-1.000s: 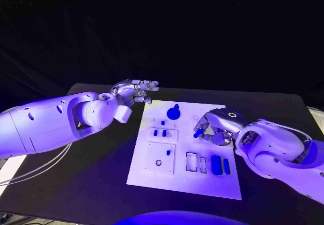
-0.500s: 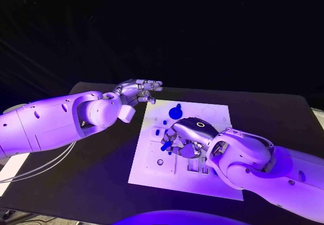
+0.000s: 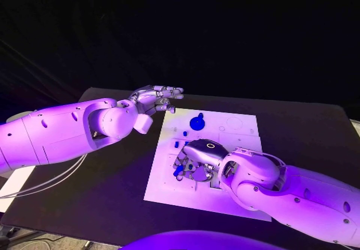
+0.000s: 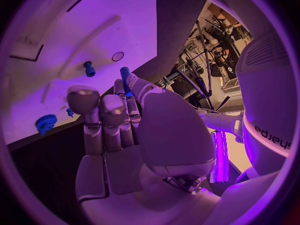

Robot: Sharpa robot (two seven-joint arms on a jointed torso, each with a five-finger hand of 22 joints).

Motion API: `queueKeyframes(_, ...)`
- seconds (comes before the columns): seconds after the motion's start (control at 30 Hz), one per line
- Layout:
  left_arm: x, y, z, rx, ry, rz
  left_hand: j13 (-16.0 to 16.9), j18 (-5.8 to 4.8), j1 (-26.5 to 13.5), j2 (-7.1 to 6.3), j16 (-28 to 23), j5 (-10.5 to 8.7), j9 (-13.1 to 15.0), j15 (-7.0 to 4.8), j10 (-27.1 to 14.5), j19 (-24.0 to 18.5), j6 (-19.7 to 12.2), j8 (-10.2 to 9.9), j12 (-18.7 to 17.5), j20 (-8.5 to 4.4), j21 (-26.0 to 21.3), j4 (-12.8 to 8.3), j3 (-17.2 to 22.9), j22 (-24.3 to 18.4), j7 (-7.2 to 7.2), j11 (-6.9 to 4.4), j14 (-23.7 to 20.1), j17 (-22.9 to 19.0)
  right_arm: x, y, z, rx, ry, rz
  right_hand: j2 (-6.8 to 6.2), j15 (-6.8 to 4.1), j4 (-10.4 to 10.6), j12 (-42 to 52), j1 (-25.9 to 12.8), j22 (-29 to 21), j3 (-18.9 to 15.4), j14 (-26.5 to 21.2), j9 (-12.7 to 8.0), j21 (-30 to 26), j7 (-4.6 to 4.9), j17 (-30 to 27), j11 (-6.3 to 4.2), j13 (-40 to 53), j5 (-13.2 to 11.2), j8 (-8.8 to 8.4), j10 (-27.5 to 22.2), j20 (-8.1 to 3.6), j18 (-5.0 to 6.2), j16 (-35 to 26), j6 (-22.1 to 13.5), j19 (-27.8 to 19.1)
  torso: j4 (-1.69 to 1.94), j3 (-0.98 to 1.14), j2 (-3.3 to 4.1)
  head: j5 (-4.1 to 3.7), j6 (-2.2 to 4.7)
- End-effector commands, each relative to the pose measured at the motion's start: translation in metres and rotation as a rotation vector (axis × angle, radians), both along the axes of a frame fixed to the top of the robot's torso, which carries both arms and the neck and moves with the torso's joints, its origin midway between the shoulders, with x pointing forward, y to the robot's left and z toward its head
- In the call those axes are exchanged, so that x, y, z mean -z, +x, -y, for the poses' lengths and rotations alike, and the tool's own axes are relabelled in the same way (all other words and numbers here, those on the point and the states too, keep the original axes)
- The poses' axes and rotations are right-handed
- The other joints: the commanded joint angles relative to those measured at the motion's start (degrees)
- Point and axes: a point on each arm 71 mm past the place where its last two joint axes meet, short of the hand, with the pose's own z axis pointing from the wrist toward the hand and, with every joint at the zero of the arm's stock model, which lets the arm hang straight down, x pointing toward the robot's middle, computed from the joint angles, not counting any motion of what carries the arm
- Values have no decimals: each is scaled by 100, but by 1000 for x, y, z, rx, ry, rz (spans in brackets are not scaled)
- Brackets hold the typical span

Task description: Assemble the parts on the task board

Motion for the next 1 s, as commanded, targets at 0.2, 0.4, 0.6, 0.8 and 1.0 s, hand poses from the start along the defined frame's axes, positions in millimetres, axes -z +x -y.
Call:
queueKeyframes(0.2, -1, 0, 2, 17, -8, 9, -5, 101, -9, 53, 2, 29, 2, 13, -55, -11, -42, 8, 21, 48, -16, -25, -23, -5, -8, -1, -42, -6, 9, -3, -1, -31, -53, -34, -50, -12, -9, -31, -25, 9, 36, 157, 32, 28, 42, 11, 42, -7, 29, 25, -2, 3, -41, 32, 23, -30, -4, 4, -4, 19, -18)
queueKeyframes(0.4, -1, 0, 2, 17, -8, 8, -4, 102, -1, 59, 5, 30, 3, 12, -62, -9, -45, 14, 35, 49, -19, -36, -24, -8, -8, -2, -46, -17, 12, -1, 2, -11, -87, -27, -49, -11, -7, -30, -36, 8, 34, 156, 33, 28, 43, 15, 43, -6, 32, 25, -1, 5, -40, 39, 25, -34, -6, 6, -7, 16, -26)
queueKeyframes(0.6, -1, 0, 2, 16, -7, 8, -4, 102, -1, 59, 5, 30, 3, 12, -62, -9, -45, 14, 35, 49, -19, -36, -24, -8, -8, -2, -46, -17, 12, 2, 5, 15, -105, 7, -45, -10, -6, -27, -48, 17, 33, 156, 36, 36, 43, 30, 43, -4, 34, 26, 4, 7, -40, 54, 28, -37, 0, 5, -5, 8, -26)
queueKeyframes(0.8, -1, 0, 1, 16, -7, 7, -4, 102, -1, 59, 5, 30, 3, 12, -62, -9, -45, 14, 35, 49, -19, -36, -24, -8, -8, -2, -46, -17, 12, 4, 5, 32, -114, 38, -41, -10, -7, -25, -52, 24, 35, 155, 38, 42, 41, 29, 41, -3, 35, 27, 8, 8, -41, 55, 32, -38, -6, 3, -4, 10, -30)
queueKeyframes(1.0, -1, 0, 1, 17, -7, 7, -4, 102, -1, 59, 5, 30, 3, 12, -62, -9, -45, 14, 35, 49, -19, -36, -24, -8, -8, -2, -46, -17, 12, 4, 3, 31, -126, 54, -41, -10, -7, -25, -52, 24, 35, 155, 38, 42, 41, 29, 41, -3, 35, 27, 8, 8, -41, 55, 32, -38, -4, 2, -5, 3, -30)
